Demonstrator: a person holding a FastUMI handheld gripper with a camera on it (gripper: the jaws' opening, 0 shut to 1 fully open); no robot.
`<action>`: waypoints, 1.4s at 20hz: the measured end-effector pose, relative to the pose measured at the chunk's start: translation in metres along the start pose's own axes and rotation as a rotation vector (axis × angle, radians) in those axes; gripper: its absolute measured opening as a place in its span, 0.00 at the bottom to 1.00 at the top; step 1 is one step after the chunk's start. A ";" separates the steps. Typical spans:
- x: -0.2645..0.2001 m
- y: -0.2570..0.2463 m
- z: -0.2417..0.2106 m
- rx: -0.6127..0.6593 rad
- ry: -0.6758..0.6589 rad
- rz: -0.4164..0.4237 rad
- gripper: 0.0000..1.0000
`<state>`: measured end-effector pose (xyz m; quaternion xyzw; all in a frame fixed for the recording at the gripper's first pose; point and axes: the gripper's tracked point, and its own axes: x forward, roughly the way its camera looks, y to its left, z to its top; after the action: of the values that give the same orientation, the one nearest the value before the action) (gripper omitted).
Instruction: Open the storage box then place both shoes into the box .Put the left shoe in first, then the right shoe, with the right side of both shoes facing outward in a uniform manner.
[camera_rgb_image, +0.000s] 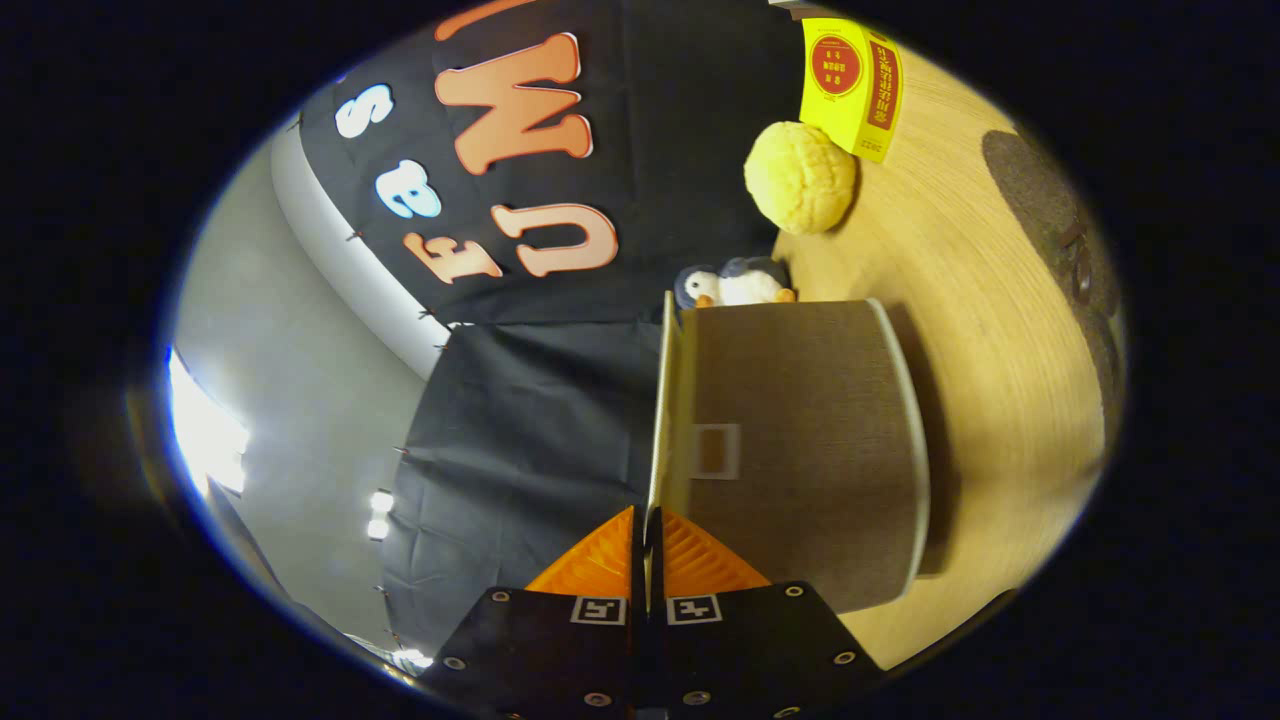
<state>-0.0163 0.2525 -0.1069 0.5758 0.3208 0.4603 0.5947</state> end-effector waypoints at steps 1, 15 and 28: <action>0.004 0.006 0.003 -0.027 -0.014 -0.002 0.00; 0.082 0.099 -0.022 -0.212 -0.015 0.016 0.00; 0.218 0.098 -0.092 -0.369 0.032 -0.157 0.25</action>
<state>-0.0371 0.4794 0.0096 0.4229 0.2844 0.4725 0.7191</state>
